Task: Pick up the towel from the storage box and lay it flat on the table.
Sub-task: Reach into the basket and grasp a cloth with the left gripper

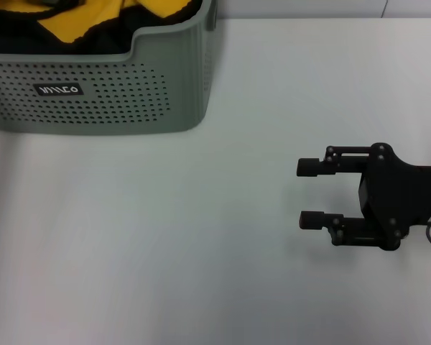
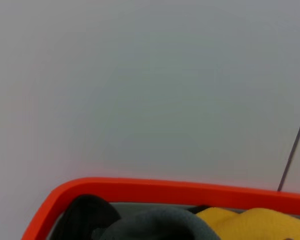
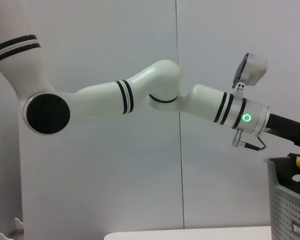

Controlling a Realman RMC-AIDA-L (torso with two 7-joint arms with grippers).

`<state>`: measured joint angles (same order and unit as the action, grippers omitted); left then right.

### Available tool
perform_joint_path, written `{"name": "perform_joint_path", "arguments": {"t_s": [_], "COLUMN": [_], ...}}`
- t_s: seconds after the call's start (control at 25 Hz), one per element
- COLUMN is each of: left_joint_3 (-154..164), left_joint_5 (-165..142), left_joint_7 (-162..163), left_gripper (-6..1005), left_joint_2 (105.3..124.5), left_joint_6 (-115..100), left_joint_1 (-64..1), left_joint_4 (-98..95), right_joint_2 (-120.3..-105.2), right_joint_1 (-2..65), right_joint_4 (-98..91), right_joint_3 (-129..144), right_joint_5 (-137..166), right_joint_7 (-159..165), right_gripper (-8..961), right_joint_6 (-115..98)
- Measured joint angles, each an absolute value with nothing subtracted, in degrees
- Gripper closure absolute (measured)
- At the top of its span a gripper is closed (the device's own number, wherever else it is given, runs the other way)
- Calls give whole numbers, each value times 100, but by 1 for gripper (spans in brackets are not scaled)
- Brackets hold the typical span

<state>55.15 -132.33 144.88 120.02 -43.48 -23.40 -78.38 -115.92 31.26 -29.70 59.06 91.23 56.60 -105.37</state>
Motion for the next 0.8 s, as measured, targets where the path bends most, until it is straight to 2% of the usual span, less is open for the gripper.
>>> {"name": "perform_joint_path", "arguments": {"t_s": [0.56, 0.8], "left_joint_3": [5707, 5866], "left_joint_5": [-13653, -13601], "left_joint_7": [14791, 14716], "left_gripper": [334, 526], "left_joint_2": [11999, 11998], "left_joint_6": [-4273, -4182], "left_joint_1": [-2340, -2345], "left_joint_4": [-7781, -7783], "right_joint_2": [-11583, -11583], "right_joint_1": [3119, 3088], "right_joint_4": [-2970, -2971], "right_joint_3": [5906, 5890], "right_joint_5": [9123, 9123], "right_joint_7": [5593, 5590], "right_gripper": [353, 354], "right_joint_6": [-10537, -10540]}}
